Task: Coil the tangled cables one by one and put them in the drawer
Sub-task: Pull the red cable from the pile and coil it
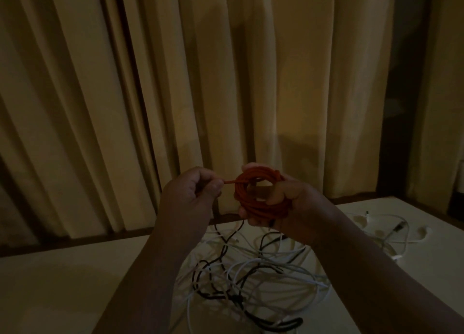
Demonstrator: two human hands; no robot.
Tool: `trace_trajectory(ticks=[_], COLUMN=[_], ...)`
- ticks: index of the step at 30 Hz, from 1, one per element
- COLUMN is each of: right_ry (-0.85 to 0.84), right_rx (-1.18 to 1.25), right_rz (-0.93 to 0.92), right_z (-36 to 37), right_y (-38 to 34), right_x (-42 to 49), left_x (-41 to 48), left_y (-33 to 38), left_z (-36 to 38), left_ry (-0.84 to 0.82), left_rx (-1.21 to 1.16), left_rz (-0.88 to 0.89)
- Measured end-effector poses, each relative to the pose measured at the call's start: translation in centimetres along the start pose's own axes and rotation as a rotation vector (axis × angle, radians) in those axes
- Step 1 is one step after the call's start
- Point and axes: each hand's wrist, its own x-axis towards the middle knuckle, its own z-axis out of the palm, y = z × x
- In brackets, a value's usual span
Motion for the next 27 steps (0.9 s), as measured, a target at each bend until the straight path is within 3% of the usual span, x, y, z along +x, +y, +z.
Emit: trace_trajectory(ticks=[6,10,14,22,27], right_ry=[0.05,0.304,0.411,0.442,0.409], right_rx=[-0.133,-0.458,-0.716,-0.657,-0.483], right_rz=[0.027,0.008,0.009,-0.039,0.075], right_z=[0.2,-0.2,-0.6,-0.1,-1.0], right_y=[0.0,0.2,0.8,1.6,1.8], right_x=[-0.1,0.3,0.9,1.0,1.4], left_x=[0.0,0.1,-0.1,-0.1,-0.2], left_y=[-1.2,-1.3,-1.1,-1.5,-1.8], left_z=[0.1,0.1,0.2,0.1,0.6], left_ry=[-0.064,-0.308,-0.465,-0.564,-0.422], left_rx=[-0.102,-0.301,-0.28,-0.578,-0.693], left_rz=[-0.178,-0.437,-0.533,-0.752,-0.856])
